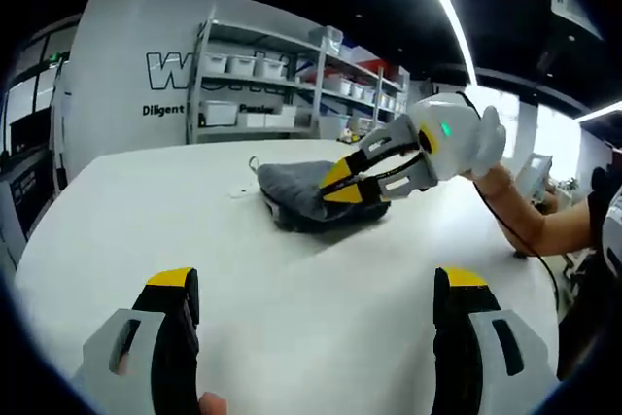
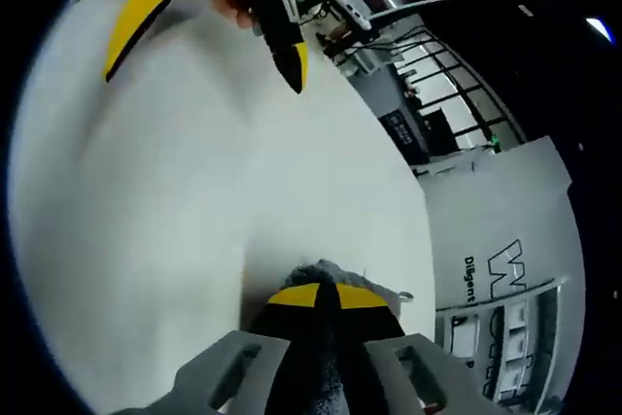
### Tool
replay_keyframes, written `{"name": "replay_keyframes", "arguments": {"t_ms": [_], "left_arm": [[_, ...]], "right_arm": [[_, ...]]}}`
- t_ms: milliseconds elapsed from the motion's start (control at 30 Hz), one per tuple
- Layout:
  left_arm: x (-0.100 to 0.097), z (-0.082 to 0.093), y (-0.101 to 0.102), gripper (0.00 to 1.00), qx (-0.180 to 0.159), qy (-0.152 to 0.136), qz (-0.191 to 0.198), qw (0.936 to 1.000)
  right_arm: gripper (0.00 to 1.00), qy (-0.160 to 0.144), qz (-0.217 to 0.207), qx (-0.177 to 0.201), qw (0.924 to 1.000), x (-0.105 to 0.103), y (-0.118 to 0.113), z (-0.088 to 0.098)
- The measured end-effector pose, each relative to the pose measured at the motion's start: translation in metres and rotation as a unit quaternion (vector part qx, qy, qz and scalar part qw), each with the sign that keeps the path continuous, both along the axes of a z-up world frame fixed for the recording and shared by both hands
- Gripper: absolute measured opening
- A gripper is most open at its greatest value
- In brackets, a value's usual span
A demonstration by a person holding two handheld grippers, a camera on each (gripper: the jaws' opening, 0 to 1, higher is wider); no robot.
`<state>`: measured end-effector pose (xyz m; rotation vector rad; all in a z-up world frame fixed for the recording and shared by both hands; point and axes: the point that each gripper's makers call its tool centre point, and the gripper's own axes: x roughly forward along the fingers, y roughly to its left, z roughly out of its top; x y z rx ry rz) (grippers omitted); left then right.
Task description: Open the folded towel by lifting each exposed corner and separating the folded layers until the towel lies flat within the target outline without major curled edges
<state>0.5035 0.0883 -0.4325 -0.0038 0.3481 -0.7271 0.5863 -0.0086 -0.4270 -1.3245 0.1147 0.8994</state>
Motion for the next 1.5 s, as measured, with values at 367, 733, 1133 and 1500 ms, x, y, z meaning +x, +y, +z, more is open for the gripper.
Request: {"name": "replay_keyframes", "arguments": {"t_ms": [367,733,1133,1500], "left_arm": [[0.000,0.001,0.000,0.99,-0.003,0.000,-0.001,1.0000],[-0.001,0.002,-0.001,0.99,-0.003,0.002,-0.004,1.0000],[-0.005,0.002,-0.008,0.98,-0.004,0.003,-0.015,0.9999],[-0.008,0.000,-0.012,0.98,0.000,0.005,-0.022,0.9998]], "right_arm": [[0.00,-0.036,-0.080,0.071,0.9936,0.012,-0.051,0.039],[0.00,-0.069,-0.154,0.144,0.9751,0.010,-0.132,0.077],[0.00,-0.112,-0.234,0.158,0.9528,-0.004,-0.207,0.085],[0.00,-0.104,-0.296,0.157,0.9363,-0.013,-0.269,0.051]]}}
